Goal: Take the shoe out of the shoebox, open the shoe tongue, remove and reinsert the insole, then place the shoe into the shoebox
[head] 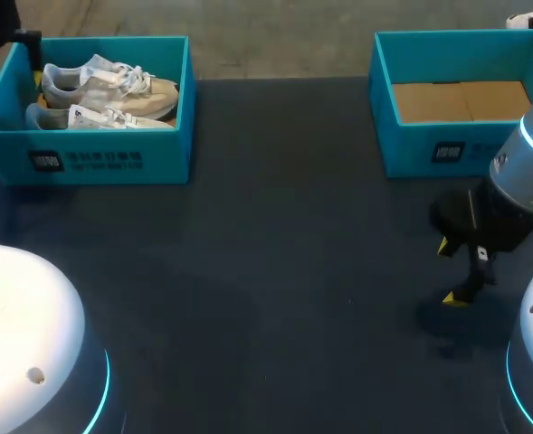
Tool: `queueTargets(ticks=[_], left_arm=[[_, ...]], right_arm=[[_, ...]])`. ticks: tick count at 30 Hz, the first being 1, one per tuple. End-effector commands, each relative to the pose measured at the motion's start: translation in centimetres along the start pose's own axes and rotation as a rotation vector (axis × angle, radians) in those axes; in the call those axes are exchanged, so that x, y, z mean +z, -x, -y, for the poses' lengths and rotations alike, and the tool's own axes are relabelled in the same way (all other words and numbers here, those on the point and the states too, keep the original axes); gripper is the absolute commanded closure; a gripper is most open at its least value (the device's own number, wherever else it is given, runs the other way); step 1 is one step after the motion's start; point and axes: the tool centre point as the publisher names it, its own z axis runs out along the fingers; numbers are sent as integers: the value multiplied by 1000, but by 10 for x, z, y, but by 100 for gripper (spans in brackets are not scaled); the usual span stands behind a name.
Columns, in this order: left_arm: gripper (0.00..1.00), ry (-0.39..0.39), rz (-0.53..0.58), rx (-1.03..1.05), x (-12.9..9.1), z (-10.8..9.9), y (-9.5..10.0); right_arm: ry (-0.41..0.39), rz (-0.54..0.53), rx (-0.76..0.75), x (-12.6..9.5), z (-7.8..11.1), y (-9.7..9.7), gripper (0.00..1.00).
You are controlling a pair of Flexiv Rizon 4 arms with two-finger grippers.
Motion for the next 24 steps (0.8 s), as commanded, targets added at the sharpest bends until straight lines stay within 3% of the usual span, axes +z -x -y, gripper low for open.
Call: queueTargets(ticks=[1,8,24], left_arm=[[0,83,-8,-3,6,30,1],[0,101,-1,-32,20,35,2],[0,109,-4,7,40,21,8]], right_arm=[[0,3,-1,0,1,-1,0],[0,3,-1,0,1,-1,0],[0,3,-1,0,1,-1,0]])
